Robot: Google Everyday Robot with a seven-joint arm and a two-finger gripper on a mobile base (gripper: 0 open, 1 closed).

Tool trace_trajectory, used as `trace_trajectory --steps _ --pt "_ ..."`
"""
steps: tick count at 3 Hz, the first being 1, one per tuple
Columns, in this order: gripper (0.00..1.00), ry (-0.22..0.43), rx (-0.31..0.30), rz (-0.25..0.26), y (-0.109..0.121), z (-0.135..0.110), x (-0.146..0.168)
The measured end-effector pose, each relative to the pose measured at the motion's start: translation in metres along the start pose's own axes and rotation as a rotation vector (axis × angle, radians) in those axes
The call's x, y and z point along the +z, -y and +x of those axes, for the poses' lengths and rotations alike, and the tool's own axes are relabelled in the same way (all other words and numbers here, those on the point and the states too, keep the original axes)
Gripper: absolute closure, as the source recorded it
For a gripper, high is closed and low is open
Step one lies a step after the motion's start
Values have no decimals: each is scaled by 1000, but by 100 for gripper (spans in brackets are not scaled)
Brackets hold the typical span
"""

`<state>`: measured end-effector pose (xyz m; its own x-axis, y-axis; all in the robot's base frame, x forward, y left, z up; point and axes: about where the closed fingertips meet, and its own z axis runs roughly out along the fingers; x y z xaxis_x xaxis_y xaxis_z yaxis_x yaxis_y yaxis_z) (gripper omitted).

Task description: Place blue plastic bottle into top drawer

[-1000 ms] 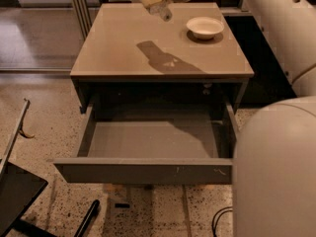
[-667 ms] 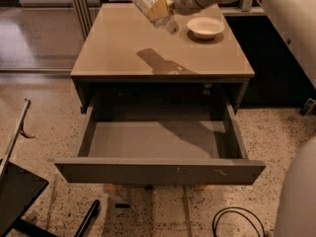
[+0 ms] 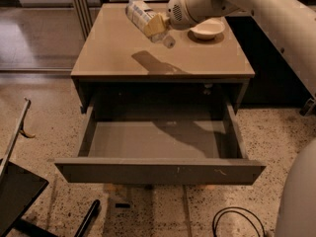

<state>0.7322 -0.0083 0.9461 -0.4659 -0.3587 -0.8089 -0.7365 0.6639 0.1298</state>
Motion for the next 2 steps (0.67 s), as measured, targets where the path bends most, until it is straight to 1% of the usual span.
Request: trace_trajectory --steps 1,2 --pt "100 8 -50 -33 -18 10 -4" --pt "100 7 -142 -77 -50 35 -21"
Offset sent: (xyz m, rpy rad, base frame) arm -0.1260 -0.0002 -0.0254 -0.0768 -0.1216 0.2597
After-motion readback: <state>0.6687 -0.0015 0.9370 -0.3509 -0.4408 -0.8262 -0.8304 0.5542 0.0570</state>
